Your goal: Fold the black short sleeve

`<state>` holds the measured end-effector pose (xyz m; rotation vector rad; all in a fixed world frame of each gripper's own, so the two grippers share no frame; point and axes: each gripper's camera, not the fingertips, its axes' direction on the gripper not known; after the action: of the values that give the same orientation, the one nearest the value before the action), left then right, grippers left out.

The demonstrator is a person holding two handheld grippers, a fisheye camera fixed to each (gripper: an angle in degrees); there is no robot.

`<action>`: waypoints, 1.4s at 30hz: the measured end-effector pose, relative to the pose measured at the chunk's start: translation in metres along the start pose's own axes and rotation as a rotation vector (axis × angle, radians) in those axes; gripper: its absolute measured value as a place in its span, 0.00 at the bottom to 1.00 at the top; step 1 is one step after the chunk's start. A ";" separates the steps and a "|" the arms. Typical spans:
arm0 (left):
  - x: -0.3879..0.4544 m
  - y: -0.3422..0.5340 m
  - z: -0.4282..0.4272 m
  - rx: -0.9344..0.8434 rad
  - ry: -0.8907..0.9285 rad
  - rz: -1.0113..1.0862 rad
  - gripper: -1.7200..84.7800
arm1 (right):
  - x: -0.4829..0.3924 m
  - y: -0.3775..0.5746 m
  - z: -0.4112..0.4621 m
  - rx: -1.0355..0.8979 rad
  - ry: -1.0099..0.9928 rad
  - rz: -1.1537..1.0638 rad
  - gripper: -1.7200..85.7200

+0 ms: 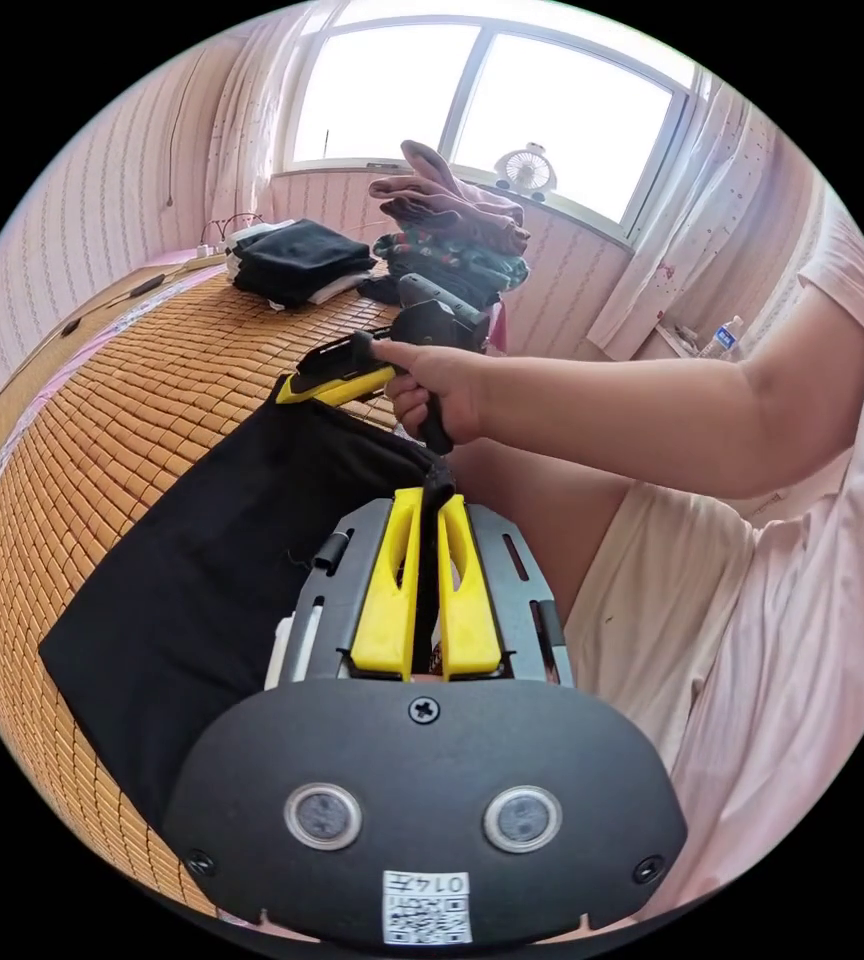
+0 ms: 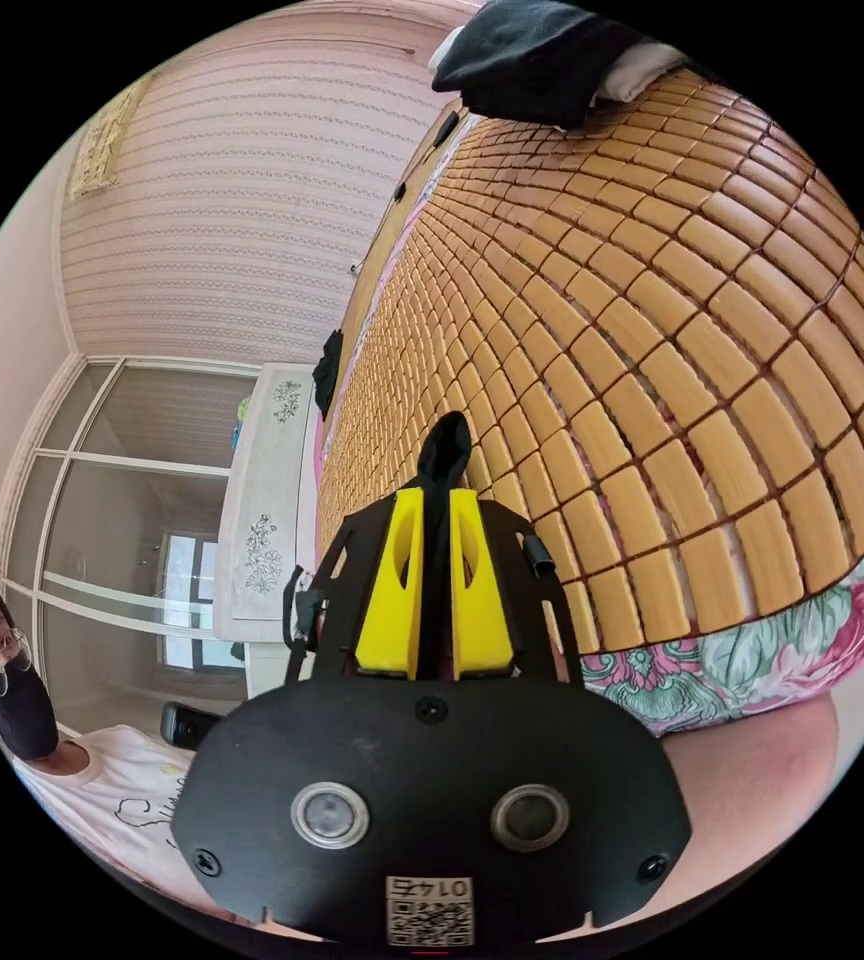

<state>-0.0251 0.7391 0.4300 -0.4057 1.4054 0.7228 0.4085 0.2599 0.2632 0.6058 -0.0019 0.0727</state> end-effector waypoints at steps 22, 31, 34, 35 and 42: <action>-0.075 0.063 -0.089 0.247 -0.022 -0.502 0.03 | -0.161 0.003 0.156 -0.147 0.297 -0.339 0.06; -0.108 0.100 -0.103 0.028 -0.124 -0.753 0.05 | -0.200 0.019 0.264 -0.316 0.476 -0.551 0.10; -0.111 0.108 -0.108 -0.023 -0.113 -0.800 0.05 | -0.213 0.017 0.265 -0.296 0.523 -0.655 0.10; -0.111 0.109 -0.109 -0.035 -0.114 -0.810 0.05 | -0.214 0.015 0.266 -0.295 0.549 -0.674 0.10; -0.096 0.113 -0.141 0.008 -0.160 -0.801 0.08 | -0.219 0.017 0.327 -0.512 0.669 -0.867 0.14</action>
<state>-0.2056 0.7081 0.5206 -0.8196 0.9706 0.0875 0.1952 0.0730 0.5367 0.0101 0.8620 -0.5558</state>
